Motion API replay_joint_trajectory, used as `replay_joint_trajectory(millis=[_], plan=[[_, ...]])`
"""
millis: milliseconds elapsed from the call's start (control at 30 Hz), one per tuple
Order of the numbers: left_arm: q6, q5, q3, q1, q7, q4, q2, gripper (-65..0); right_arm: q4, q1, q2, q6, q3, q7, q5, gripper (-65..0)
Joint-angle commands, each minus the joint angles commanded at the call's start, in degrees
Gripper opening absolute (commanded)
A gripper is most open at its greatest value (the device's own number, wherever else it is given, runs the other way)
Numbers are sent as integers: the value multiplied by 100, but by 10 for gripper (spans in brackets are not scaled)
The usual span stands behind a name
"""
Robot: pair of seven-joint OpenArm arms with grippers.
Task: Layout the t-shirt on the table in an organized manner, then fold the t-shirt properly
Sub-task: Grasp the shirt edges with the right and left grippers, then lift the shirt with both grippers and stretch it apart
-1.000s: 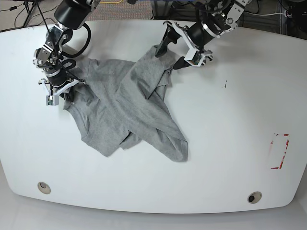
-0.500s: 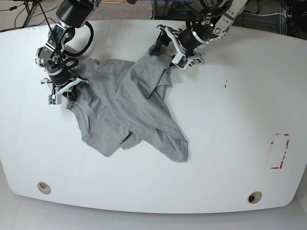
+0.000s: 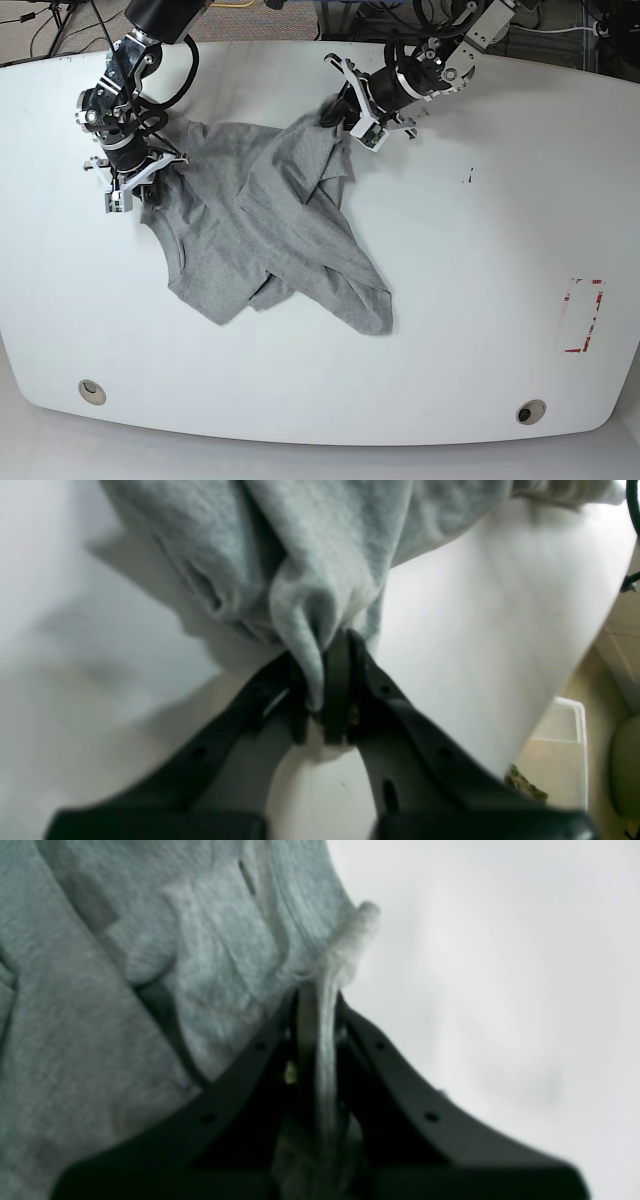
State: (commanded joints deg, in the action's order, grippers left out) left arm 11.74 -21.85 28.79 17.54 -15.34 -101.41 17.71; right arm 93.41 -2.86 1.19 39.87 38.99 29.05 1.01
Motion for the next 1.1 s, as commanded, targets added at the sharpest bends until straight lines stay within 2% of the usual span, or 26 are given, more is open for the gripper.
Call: replay_joint_trajectory(millis=[100, 167, 267, 467, 600, 700, 867, 1100], plan=[[9, -97, -369, 167, 0, -422, 193, -647, 448, 0, -53, 0, -79, 202, 0, -647], [18, -334, -624, 255, 9, -659, 334, -649, 747, 0, -105, 0, -255, 334, 0, -647], [18, -870, -1178, 369, 9, -932, 571, -649, 1275, 0, -88, 0, -484, 484, 18, -645], [18, -2286, -2127, 369, -9, -1134, 1125, -649, 2057, 132, -88, -26, -844, 835, 35, -644], [18, -3244, -2708, 70, -18, -1134, 1451, -649, 2215, 440, -88, -44, -932, 1169, 44, -644], [18, -3736, -2980, -132, -167, -1116, 1574, -649, 2215, 756, -88, -44, -897, 1354, 44, -644], [18, -4202, -3393, -422, -457, -1116, 1767, -649, 2215, 1196, 70, -44, -976, 1591, 44, -644], [26, -4422, -3516, -914, -519, -1099, 2189, -647, 2215, 1916, 360, -44, -1204, 2048, 9, -644]])
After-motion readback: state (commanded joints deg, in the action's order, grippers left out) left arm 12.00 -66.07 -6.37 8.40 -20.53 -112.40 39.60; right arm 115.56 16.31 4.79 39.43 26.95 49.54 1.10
